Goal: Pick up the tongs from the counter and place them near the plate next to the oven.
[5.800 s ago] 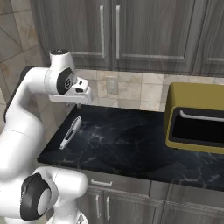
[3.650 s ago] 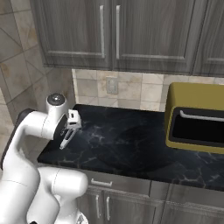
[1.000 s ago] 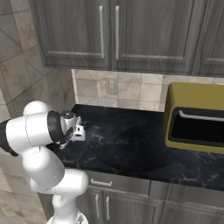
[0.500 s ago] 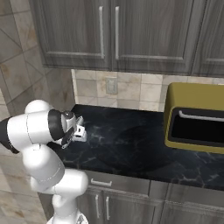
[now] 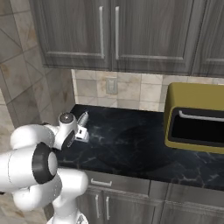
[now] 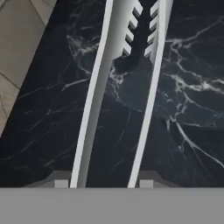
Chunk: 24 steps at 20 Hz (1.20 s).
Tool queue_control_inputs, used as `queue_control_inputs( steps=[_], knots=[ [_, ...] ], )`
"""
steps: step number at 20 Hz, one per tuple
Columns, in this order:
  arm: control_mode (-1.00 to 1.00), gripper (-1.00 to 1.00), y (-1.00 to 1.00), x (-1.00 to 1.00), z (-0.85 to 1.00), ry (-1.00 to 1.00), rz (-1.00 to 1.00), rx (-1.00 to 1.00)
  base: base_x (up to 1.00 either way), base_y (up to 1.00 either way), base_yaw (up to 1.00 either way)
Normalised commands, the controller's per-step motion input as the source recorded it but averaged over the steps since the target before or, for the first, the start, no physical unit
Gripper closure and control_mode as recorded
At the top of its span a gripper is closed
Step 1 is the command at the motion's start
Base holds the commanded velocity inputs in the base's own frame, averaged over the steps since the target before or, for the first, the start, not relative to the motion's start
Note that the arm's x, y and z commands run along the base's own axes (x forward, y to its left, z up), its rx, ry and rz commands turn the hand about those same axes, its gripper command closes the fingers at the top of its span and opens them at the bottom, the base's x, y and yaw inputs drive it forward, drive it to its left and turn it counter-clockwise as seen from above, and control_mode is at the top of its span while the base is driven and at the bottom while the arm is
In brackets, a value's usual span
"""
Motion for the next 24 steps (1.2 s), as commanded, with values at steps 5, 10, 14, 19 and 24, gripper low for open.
queue_control_inputs(
  steps=[5,10,14,19,24],
  knots=[
    [-1.0,1.0,-0.43,-0.63,1.0,-0.06,-0.08,0.07,0.0,0.0,0.0],
    [-1.0,1.0,-0.37,-0.57,0.91,0.07,-0.17,0.0,0.0,0.0,0.0],
    [-1.0,1.0,-0.42,-0.61,0.66,0.17,-0.31,-0.03,0.0,0.0,0.0],
    [-1.0,1.0,-0.61,-0.74,0.47,0.05,-0.3,0.0,0.0,0.0,0.0],
    [-1.0,1.0,-0.61,-0.71,0.24,0.0,-0.21,0.02,0.0,0.0,0.0]
  ],
)
